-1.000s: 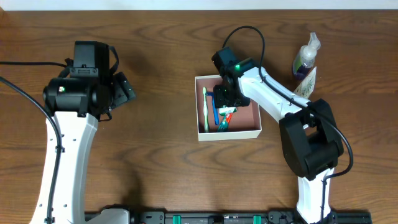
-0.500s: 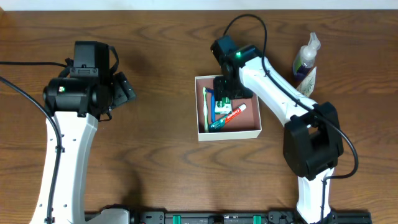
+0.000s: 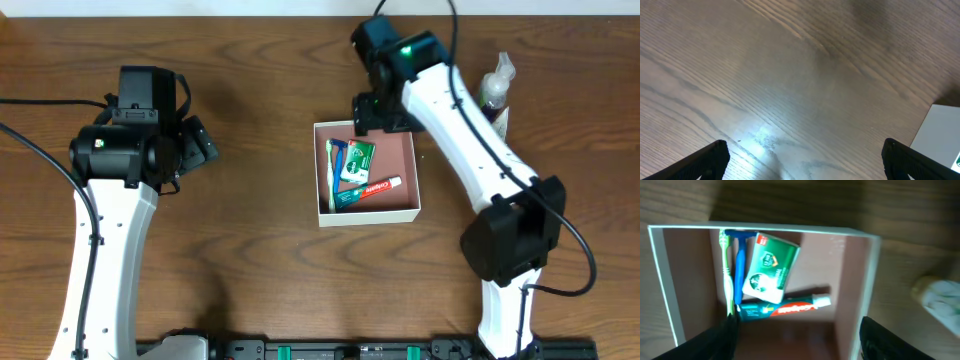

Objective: Pack container
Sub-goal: 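Open the right gripper and withdraw it up and right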

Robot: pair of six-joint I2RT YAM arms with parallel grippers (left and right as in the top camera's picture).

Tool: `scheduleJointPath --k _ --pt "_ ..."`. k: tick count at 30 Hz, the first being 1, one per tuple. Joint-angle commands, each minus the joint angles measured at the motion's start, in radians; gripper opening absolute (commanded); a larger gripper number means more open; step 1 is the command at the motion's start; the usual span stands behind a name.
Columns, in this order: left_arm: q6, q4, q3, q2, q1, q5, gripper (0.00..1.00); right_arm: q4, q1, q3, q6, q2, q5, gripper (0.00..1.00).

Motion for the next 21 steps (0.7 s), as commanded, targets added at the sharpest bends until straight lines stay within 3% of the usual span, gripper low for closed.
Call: scheduleJointPath --k 1,11,21 --pt "-0.016 -0.003 0.001 0.003 0.004 -0.005 0.98 -0.040 -0.045 0.079 -0.071 -0.011 0.023 0.78" --pt "-0.016 -0.003 0.001 0.003 0.004 -0.005 0.98 -0.164 -0.270 0.289 -0.171 -0.055 0.017 0.95" --pt "-0.016 -0.003 0.001 0.003 0.004 -0.005 0.98 -0.092 -0.475 0.352 -0.174 -0.060 -0.053 0.99"
